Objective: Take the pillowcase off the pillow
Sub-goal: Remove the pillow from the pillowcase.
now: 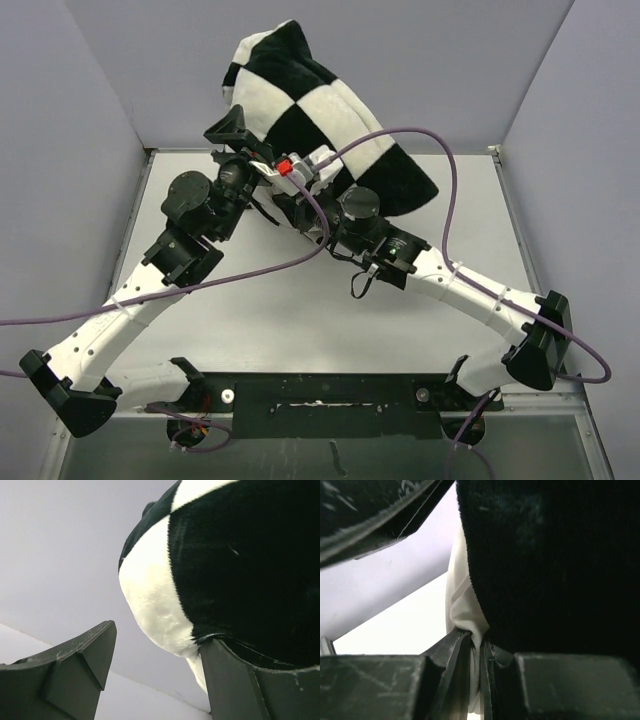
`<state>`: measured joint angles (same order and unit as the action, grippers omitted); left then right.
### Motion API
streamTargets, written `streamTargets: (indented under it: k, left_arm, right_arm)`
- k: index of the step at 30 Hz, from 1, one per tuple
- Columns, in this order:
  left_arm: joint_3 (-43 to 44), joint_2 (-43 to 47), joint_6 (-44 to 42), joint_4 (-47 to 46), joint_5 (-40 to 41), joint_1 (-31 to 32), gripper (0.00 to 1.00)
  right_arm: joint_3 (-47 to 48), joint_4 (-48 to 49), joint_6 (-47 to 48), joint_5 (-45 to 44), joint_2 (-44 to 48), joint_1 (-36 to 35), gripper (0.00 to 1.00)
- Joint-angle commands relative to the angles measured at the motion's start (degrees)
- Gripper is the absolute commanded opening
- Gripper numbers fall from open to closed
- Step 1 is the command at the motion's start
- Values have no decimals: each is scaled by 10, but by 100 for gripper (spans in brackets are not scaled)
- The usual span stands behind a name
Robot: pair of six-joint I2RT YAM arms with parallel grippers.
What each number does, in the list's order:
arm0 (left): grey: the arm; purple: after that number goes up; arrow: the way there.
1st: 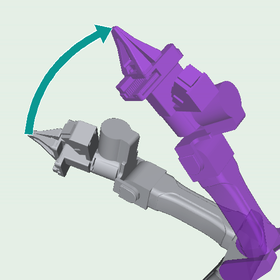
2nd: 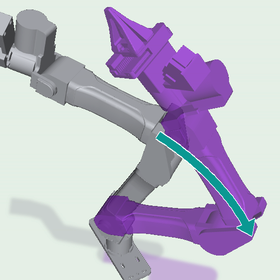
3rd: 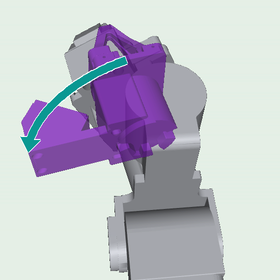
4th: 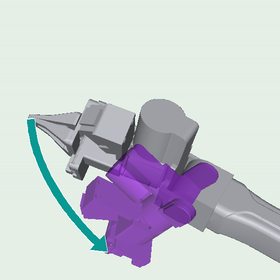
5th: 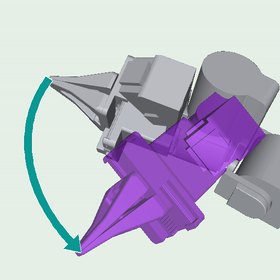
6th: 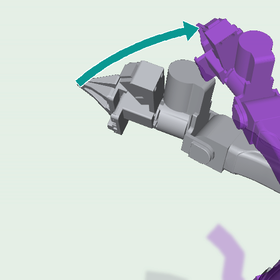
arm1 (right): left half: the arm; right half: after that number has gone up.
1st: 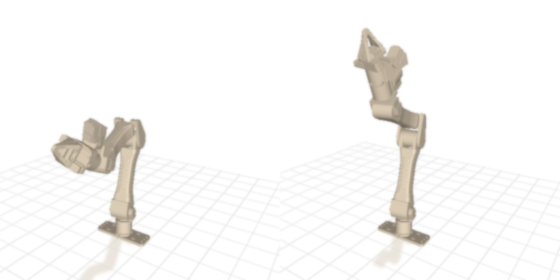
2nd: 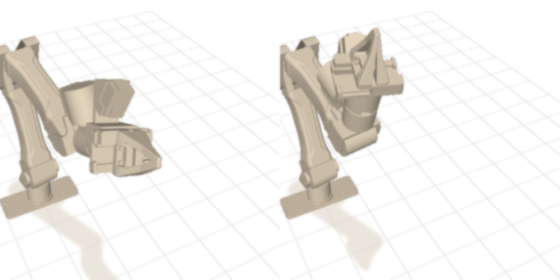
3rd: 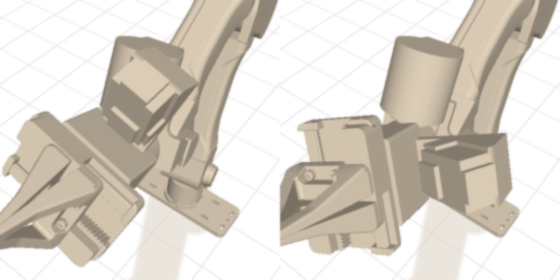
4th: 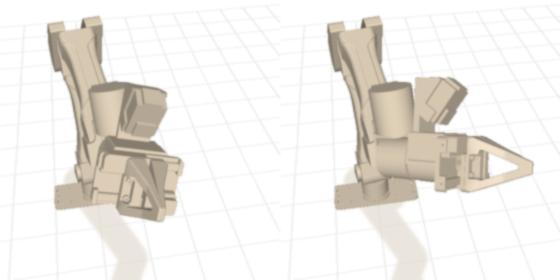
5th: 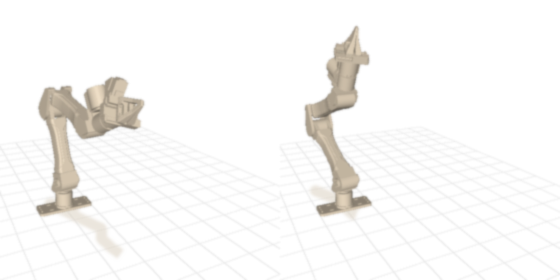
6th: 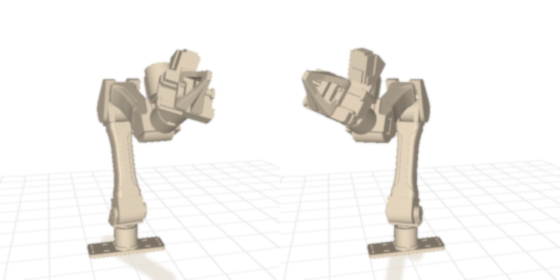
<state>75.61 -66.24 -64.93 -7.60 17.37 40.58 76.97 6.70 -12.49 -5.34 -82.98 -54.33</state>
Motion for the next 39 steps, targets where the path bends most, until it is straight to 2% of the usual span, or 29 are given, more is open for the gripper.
streamTargets:
  k: [1,9,13,15,18,24,32,39]
  left_arm:
    - [70,15,13,-187,-58,48,64]
    - [135,8,10,-186,-19,46,56]
    - [113,36,-3,-134,-16,46,49]
    - [85,56,-17,-113,-11,46,49]
    - [32,88,-47,-102,-25,47,55]
    - [-71,104,-158,-185,-107,59,63]
    - [-61,42,-257,-242,-148,94,67]
    - [-50,2,-281,-256,-140,104,68]
  right_arm:
    - [-53,6,-14,67,21,-19,0]
    - [-191,19,-49,58,126,32,0]
    - [-230,7,-52,43,190,65,0]
    - [-224,-16,-44,39,213,77,0]
    - [-196,-42,-31,53,231,92,0]
    - [-111,-59,-33,137,186,89,0]
    - [-52,-37,-35,179,130,50,0]
    - [-49,-22,-48,202,129,56,0]
